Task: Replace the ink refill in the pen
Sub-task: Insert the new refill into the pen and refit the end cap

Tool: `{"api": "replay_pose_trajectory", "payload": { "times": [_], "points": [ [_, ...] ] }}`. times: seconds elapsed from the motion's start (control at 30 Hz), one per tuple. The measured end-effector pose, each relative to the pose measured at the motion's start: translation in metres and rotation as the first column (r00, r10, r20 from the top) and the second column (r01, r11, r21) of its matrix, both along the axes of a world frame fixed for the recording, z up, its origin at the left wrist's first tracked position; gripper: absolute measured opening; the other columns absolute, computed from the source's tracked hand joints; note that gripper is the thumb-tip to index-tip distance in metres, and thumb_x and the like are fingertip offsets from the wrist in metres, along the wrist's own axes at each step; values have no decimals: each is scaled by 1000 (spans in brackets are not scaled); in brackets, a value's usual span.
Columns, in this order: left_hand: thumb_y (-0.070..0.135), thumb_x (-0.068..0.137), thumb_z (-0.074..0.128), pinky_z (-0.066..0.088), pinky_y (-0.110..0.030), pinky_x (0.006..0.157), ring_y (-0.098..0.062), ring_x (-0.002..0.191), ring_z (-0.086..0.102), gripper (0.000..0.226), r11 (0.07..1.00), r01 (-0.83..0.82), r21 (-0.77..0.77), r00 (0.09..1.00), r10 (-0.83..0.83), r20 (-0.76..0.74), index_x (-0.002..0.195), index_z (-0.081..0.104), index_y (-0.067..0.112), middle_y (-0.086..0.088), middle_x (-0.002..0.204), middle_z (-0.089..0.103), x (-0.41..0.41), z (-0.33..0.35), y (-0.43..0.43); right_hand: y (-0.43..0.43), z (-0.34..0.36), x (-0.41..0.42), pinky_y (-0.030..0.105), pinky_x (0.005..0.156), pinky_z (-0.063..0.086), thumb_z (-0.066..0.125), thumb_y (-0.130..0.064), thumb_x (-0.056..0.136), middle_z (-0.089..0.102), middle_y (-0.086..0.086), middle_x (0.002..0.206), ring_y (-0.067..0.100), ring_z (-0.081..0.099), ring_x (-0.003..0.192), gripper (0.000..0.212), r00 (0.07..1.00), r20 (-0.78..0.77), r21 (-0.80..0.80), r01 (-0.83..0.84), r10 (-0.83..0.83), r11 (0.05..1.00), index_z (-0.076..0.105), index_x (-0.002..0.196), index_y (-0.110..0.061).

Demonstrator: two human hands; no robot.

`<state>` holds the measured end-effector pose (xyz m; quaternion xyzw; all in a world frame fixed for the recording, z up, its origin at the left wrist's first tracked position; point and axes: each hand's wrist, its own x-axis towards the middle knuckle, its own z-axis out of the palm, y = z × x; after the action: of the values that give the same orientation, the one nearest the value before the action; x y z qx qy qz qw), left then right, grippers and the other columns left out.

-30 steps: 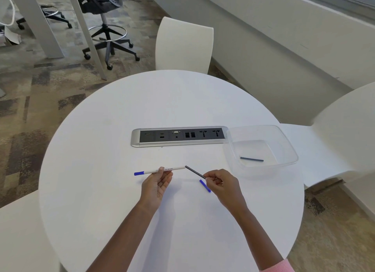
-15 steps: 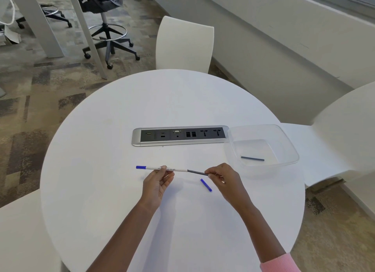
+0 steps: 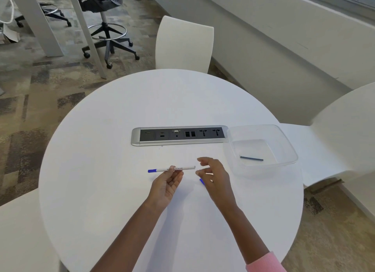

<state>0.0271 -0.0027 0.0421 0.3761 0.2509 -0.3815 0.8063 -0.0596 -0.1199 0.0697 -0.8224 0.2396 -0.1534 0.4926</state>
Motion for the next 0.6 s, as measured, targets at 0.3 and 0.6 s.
{"api": "replay_pose_trajectory", "payload": {
  "times": [0.3, 0.6],
  "points": [
    [6, 89, 52, 58, -23, 49, -16, 51, 69, 15, 998, -56, -36, 997, 54, -61, 78, 59, 0, -10, 54, 70, 4, 4, 6, -19, -30, -11, 25, 76, 47, 49, -2, 87, 61, 9, 106, 15, 58, 82, 19, 960, -248, -199, 79, -128, 977, 62, 99, -9],
    [5, 89, 52, 57, -24, 52, -16, 50, 69, 15, 998, -64, -11, 997, 63, -51, 78, 59, -1, -9, 53, 70, 5, 3, 11, -18, -61, -22, 31, 79, 46, 57, -17, 86, 55, 12, 109, 26, 53, 103, 20, 858, -495, -254, 5, -135, 967, 57, 103, -7]
  ]
}}
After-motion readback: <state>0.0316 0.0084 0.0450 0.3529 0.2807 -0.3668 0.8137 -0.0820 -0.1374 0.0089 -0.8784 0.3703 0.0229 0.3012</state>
